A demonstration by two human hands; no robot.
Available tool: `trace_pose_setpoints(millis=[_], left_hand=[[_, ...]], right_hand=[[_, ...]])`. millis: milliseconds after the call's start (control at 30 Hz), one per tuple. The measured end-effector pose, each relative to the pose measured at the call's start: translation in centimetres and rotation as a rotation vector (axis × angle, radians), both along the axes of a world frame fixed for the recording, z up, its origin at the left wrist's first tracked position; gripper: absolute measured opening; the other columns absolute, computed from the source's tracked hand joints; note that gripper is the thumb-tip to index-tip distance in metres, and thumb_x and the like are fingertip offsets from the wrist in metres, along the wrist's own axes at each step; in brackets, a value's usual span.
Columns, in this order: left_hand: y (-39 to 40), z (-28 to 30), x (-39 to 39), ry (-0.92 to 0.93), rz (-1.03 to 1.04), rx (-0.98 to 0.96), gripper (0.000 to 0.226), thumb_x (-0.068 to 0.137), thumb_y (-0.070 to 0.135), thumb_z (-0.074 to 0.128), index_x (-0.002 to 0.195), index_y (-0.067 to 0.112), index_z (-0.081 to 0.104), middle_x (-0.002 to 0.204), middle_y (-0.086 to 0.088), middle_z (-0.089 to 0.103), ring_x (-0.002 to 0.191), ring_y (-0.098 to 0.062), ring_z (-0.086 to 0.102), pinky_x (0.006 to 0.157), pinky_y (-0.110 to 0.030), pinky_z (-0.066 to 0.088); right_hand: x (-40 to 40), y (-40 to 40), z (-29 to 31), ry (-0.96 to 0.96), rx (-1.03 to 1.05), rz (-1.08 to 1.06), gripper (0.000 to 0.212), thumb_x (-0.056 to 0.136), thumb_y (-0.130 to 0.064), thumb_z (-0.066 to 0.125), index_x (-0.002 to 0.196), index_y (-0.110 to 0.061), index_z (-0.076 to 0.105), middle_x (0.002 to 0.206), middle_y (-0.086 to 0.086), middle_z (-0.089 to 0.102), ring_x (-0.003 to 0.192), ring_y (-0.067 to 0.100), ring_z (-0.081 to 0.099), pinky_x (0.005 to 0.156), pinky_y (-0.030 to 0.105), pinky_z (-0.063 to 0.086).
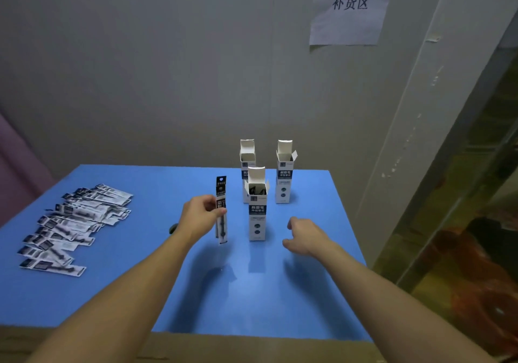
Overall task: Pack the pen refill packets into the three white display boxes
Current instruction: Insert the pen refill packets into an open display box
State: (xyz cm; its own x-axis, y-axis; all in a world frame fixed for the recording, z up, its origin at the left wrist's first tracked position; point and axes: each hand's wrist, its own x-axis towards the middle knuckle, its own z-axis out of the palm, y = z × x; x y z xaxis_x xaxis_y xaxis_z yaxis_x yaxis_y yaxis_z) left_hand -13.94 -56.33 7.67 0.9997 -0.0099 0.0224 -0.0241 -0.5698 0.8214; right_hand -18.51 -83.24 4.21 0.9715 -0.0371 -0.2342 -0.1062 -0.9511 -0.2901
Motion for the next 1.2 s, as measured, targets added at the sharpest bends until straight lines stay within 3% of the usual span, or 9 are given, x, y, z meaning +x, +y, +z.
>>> trace_pose_setpoints(millis=[133,267,367,533,633,700,800,1033,1200], left_hand=[[0.4,0.1,1.7,-0.005,-0.020,-0.039,0.009,0.086,0.015,0.078,0.080,0.018,0.072,0.080,-0.004,0.075,0.073,-0.021,0.066,0.075,-0.041,0.061],[0.5,1.0,1.9,-0.016,-0.015,-0.083,0.002,0.089,0.012,0.076,0.088,0.010,0.074,0.086,-0.010,0.075,0.080,-0.029,0.071,0.071,-0.032,0.062],[0.5,2.1,1.6,-0.025,0.010,-0.125,0.005,0.090,0.007,0.073,0.093,0.011,0.075,0.087,-0.008,0.076,0.076,-0.022,0.070,0.058,-0.018,0.054],[0.4,4.4,0.6,-0.088,0.030,-0.188,0.009,0.091,0.008,0.073,0.089,0.017,0.076,0.078,0.000,0.076,0.066,-0.013,0.068,0.068,-0.024,0.054],[-0.2,5.8,0.0,-0.136,0.043,-0.219,0.008,0.091,0.009,0.073,0.088,0.016,0.076,0.079,-0.004,0.076,0.071,-0.022,0.071,0.075,-0.033,0.059],[-0.9,6.9,-0.4,-0.178,0.051,-0.257,0.008,0.090,0.007,0.073,0.089,0.014,0.076,0.081,-0.006,0.077,0.075,-0.026,0.073,0.079,-0.037,0.059],[-1.9,8.4,-0.6,-0.238,0.080,-0.340,0.004,0.090,0.004,0.072,0.091,0.007,0.074,0.084,-0.009,0.077,0.076,-0.028,0.074,0.081,-0.035,0.059],[-5.0,9.9,-0.6,-0.326,0.052,-0.430,0.015,0.087,-0.003,0.072,0.086,0.012,0.073,0.085,-0.009,0.077,0.076,-0.024,0.074,0.078,-0.027,0.059],[-6.3,9.4,-0.2,-0.363,0.030,-0.341,0.014,0.086,0.001,0.074,0.087,0.015,0.075,0.086,-0.005,0.078,0.080,-0.020,0.074,0.078,-0.023,0.058]], right_hand=[[2.7,0.1,0.6,-0.036,0.201,0.015,0.073,0.082,-0.042,0.075,0.141,-0.014,0.043,0.135,0.003,0.054,0.121,0.021,0.054,0.096,0.031,0.046],[4.5,1.1,0.5,-0.071,0.394,0.021,0.090,0.074,-0.045,0.084,0.146,-0.017,0.037,0.137,-0.001,0.051,0.121,0.018,0.055,0.098,0.031,0.047],[5.9,1.4,0.2,-0.094,0.487,0.017,0.096,0.069,-0.045,0.088,0.145,-0.021,0.036,0.135,-0.006,0.050,0.119,0.016,0.054,0.097,0.034,0.048],[7.8,1.8,0.0,-0.163,0.660,0.074,0.075,0.067,-0.040,0.090,0.129,-0.030,0.049,0.121,-0.014,0.058,0.104,0.013,0.059,0.084,0.029,0.050],[8.4,2.0,-0.2,-0.191,0.677,0.144,0.061,0.068,-0.033,0.090,0.121,-0.030,0.059,0.106,-0.015,0.065,0.097,0.009,0.062,0.084,0.031,0.054],[8.6,2.0,-0.1,-0.248,0.681,0.195,0.054,0.068,-0.025,0.090,0.116,-0.030,0.064,0.098,-0.013,0.068,0.093,0.005,0.063,0.080,0.024,0.052],[8.8,1.7,0.1,-0.317,0.709,0.262,0.049,0.069,-0.019,0.089,0.113,-0.027,0.067,0.097,-0.013,0.069,0.091,-0.001,0.062,0.075,0.015,0.049],[9.2,1.0,0.3,-0.379,0.660,0.363,0.050,0.069,-0.023,0.089,0.114,-0.029,0.066,0.095,-0.023,0.065,0.093,-0.005,0.059,0.076,0.011,0.046],[9.7,1.1,0.7,-0.407,0.656,0.369,0.052,0.069,-0.025,0.089,0.115,-0.028,0.066,0.099,-0.016,0.068,0.092,0.002,0.060,0.078,0.023,0.051]])
